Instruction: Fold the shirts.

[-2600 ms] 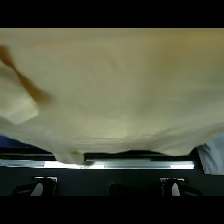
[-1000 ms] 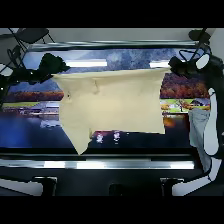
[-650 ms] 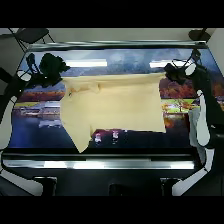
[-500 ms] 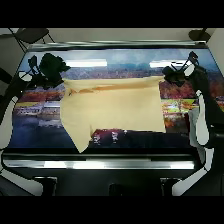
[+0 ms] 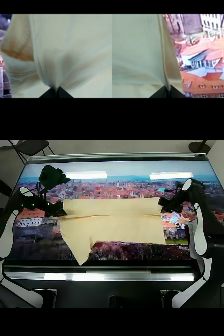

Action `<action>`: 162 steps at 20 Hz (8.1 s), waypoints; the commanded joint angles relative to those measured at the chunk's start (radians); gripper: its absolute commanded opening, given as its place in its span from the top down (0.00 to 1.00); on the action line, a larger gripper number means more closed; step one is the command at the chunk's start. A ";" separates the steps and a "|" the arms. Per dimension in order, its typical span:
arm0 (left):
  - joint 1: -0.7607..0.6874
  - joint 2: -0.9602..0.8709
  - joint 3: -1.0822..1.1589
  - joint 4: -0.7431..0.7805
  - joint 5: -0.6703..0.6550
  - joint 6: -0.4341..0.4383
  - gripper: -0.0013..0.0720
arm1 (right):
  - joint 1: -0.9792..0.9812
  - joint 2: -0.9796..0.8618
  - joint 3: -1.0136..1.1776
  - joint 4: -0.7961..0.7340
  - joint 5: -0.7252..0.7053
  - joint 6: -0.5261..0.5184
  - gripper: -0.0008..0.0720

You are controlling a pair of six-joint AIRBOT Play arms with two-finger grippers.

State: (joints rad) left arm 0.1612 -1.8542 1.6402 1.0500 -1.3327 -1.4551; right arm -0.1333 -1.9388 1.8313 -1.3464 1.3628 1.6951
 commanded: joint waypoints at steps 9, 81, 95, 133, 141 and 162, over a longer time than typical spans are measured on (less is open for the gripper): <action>0.097 0.024 0.064 -0.018 -0.187 -0.003 0.29 | -0.055 0.056 0.010 0.006 0.137 -0.035 0.44; -0.013 -0.122 0.138 -0.105 0.148 0.015 0.94 | -0.024 -0.060 -0.079 0.276 -0.407 -0.026 0.93; 0.030 0.029 0.187 -0.227 -0.097 0.034 0.15 | -0.166 -0.113 -0.080 0.500 -0.198 -0.071 0.03; -0.770 -0.256 0.126 -0.746 0.386 -0.047 0.94 | 0.020 0.623 -0.079 0.368 0.200 -0.056 0.93; -0.724 -0.191 0.133 -0.676 0.436 0.061 0.95 | 0.021 0.581 -0.080 0.389 0.120 -0.056 0.93; -0.102 0.516 0.131 -0.002 0.216 -0.051 0.94 | 0.483 0.073 -0.079 0.603 -0.314 -0.004 0.02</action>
State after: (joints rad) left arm 0.0547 -1.3590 1.7725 1.0416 -1.1007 -1.5139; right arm 0.3466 -1.8297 1.7508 -0.7631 1.0496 1.6833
